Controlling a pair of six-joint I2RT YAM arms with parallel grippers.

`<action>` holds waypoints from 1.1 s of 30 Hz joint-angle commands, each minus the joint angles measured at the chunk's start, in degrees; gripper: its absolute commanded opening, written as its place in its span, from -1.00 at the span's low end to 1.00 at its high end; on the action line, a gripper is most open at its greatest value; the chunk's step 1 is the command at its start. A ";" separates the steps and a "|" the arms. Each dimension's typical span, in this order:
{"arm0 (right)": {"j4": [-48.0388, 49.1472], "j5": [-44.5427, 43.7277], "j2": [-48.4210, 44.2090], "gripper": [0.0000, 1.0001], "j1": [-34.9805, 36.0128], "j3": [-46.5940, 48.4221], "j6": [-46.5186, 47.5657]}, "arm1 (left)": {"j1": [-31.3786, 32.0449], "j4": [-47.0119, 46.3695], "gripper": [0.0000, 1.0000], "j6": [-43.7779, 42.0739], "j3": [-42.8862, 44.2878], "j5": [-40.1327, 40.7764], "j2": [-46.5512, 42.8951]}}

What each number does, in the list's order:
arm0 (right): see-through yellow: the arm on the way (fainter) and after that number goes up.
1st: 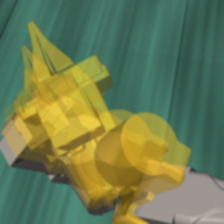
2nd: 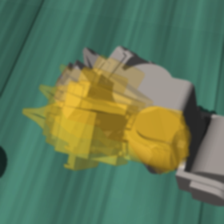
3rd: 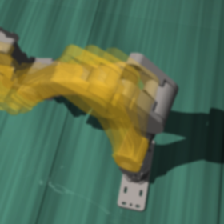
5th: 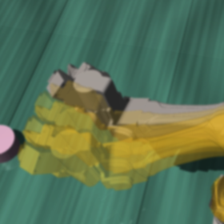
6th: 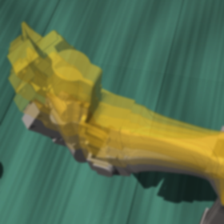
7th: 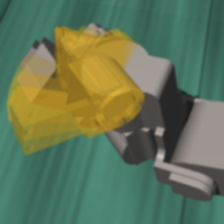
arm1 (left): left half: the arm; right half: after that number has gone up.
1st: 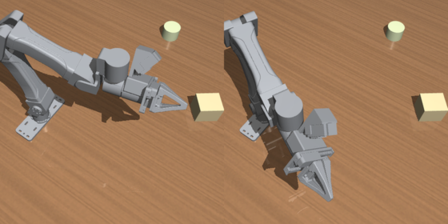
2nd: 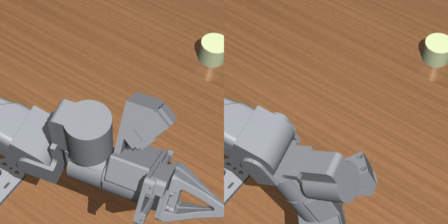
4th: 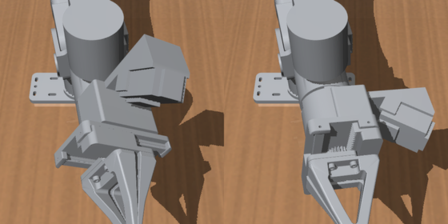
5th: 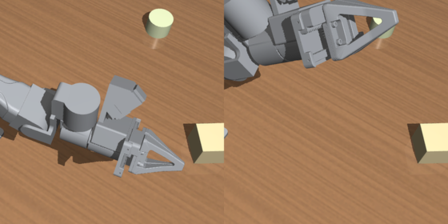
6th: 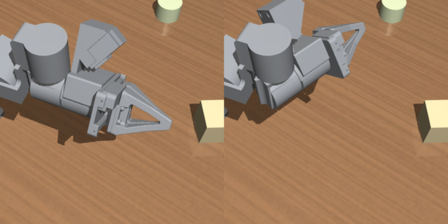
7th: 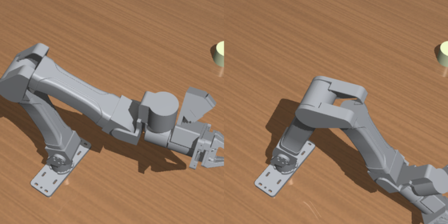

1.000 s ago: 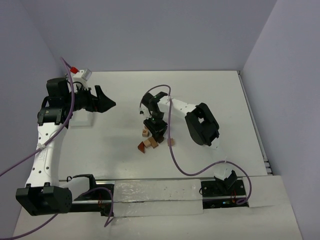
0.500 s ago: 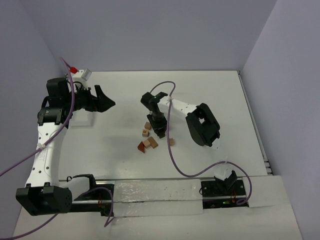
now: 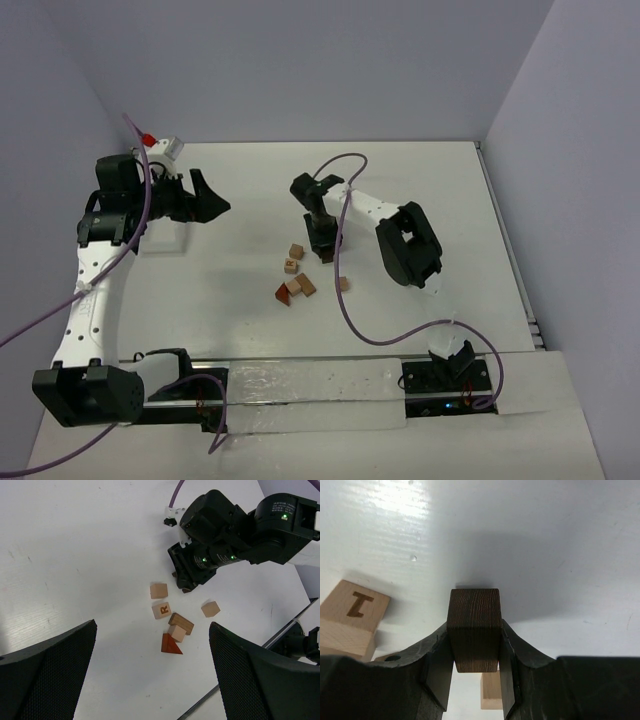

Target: Build the wood block tower

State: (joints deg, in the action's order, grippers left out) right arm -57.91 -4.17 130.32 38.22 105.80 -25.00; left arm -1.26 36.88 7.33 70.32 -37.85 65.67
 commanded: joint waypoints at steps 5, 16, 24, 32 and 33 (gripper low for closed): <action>1.83 0.38 1.88 -0.82 -1.04 2.13 -5.48 | 0.11 -1.64 0.98 1.54 0.35 -0.11 1.12; 1.99 0.39 2.39 -0.65 -1.22 2.83 -9.81 | 0.11 -1.82 0.99 1.62 -0.28 0.34 1.83; 2.47 1.67 2.24 0.53 -1.83 2.05 -9.90 | 0.11 -2.08 0.98 1.55 -0.49 0.28 2.17; 3.91 5.22 -2.61 0.99 -1.66 1.69 -7.95 | 0.11 -0.80 0.99 -0.03 -0.19 -0.83 2.07; 4.14 5.34 -3.95 0.99 -1.66 1.61 -7.43 | 0.11 -0.43 0.98 -0.72 -0.07 -1.56 1.84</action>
State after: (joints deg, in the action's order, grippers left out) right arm -56.68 -0.48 130.89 36.86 107.28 -33.45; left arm -1.26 36.66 8.35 69.80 -37.77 67.88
